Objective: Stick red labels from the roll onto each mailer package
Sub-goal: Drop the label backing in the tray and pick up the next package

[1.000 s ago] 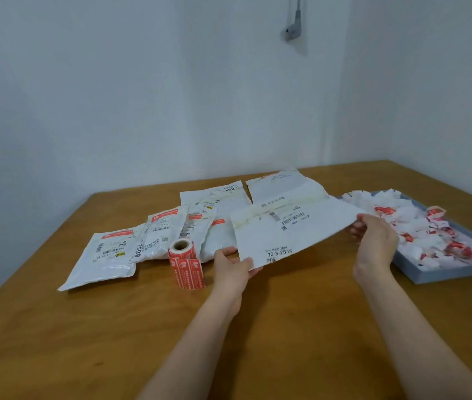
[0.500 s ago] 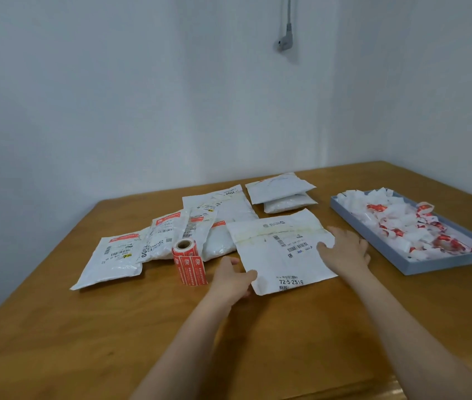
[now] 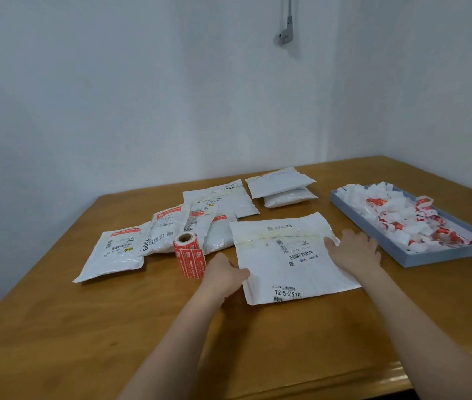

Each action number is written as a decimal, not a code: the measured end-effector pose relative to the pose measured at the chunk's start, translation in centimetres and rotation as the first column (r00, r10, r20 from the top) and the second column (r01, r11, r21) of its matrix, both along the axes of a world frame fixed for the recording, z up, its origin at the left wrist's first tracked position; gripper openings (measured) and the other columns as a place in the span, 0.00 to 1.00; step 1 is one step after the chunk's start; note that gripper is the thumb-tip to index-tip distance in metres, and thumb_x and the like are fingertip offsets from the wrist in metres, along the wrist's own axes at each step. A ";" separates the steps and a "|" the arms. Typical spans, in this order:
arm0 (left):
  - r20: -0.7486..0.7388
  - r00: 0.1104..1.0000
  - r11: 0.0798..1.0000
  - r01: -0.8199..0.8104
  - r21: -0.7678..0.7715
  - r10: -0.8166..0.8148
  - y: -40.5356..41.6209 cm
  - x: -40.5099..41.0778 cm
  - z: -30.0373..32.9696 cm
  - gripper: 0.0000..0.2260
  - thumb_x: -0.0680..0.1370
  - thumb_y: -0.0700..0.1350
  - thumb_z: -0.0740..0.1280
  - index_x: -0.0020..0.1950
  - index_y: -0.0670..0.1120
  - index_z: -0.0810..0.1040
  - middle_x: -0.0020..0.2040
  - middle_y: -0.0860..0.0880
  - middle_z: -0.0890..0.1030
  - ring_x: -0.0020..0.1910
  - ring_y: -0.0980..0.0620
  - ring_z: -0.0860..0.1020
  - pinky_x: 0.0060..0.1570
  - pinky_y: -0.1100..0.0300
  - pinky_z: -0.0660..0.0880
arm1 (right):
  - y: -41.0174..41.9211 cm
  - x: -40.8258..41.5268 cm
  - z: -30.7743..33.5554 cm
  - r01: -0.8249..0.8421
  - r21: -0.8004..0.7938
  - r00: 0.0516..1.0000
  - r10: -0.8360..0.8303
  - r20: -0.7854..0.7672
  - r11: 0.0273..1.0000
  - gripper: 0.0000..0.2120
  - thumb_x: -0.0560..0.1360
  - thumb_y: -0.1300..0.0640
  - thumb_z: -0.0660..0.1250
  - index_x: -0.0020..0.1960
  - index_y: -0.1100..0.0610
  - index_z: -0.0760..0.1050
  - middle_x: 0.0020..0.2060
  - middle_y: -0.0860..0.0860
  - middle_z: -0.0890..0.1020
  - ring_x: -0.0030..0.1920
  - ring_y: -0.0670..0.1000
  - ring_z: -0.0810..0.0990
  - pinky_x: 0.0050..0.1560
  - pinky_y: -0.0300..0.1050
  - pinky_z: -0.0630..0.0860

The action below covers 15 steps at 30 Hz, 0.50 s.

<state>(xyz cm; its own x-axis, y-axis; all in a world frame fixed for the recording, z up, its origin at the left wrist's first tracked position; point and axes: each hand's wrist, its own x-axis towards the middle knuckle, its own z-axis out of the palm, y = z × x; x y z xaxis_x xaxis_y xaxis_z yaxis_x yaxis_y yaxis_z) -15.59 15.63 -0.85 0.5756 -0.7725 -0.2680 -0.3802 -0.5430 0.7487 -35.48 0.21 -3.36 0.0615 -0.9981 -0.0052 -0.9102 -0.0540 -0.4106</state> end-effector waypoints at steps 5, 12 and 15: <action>-0.057 0.997 0.991 0.053 -0.123 -0.060 0.6 -0.4 -0.3 0.13 0.77 0.40 0.68 0.60 0.45 0.72 0.54 0.51 0.74 0.50 0.53 0.74 0.40 0.64 0.71 | 0.5 0.6 -0.8 -0.024 0.013 0.999 0.024 0.035 1.000 0.28 0.79 0.40 0.55 0.71 0.59 0.65 0.67 0.60 0.68 0.69 0.62 0.62 0.65 0.56 0.64; -0.004 0.988 0.985 0.156 0.069 -0.156 2.6 0.8 1.0 0.02 0.78 0.41 0.66 0.48 0.44 0.78 0.37 0.47 0.84 0.31 0.54 0.80 0.30 0.66 0.75 | 1.1 1.0 -0.7 0.015 -0.139 1.000 -0.019 -0.023 0.990 0.26 0.78 0.41 0.58 0.67 0.60 0.69 0.65 0.61 0.67 0.67 0.63 0.63 0.64 0.57 0.64; 0.209 0.978 0.982 0.014 -0.190 0.027 3.0 1.5 0.8 0.02 0.78 0.41 0.66 0.47 0.46 0.78 0.37 0.50 0.81 0.33 0.56 0.78 0.31 0.65 0.74 | 1.5 2.2 -1.2 -0.150 -0.136 0.985 0.160 0.068 0.979 0.26 0.79 0.41 0.58 0.72 0.52 0.66 0.73 0.55 0.61 0.71 0.60 0.58 0.69 0.58 0.57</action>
